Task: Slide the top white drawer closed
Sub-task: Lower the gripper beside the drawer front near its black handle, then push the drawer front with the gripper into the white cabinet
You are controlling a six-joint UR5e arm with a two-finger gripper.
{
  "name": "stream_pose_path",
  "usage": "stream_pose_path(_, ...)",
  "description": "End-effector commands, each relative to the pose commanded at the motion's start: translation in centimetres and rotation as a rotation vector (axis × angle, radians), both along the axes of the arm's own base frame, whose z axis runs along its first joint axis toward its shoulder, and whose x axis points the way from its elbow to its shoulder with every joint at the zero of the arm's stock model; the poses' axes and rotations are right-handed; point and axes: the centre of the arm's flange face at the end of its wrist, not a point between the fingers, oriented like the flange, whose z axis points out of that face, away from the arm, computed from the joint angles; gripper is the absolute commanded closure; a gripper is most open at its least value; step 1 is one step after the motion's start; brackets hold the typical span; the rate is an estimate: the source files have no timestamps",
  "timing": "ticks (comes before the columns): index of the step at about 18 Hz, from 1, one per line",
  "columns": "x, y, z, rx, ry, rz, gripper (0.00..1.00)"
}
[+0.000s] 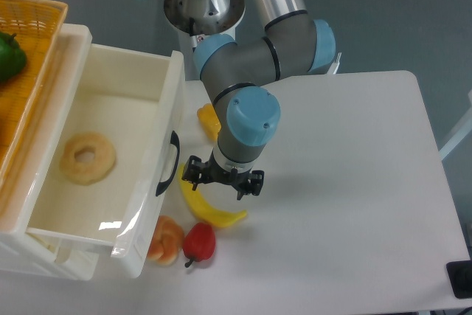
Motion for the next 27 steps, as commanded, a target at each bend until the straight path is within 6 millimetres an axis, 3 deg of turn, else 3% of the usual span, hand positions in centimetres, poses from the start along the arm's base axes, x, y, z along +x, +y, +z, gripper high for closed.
stream_pose_path(15,1.7,-0.1,1.9,-0.008,-0.008,-0.008,0.0)
stream_pose_path(27,3.9,1.1,2.7,-0.005,0.01,-0.033,0.0)
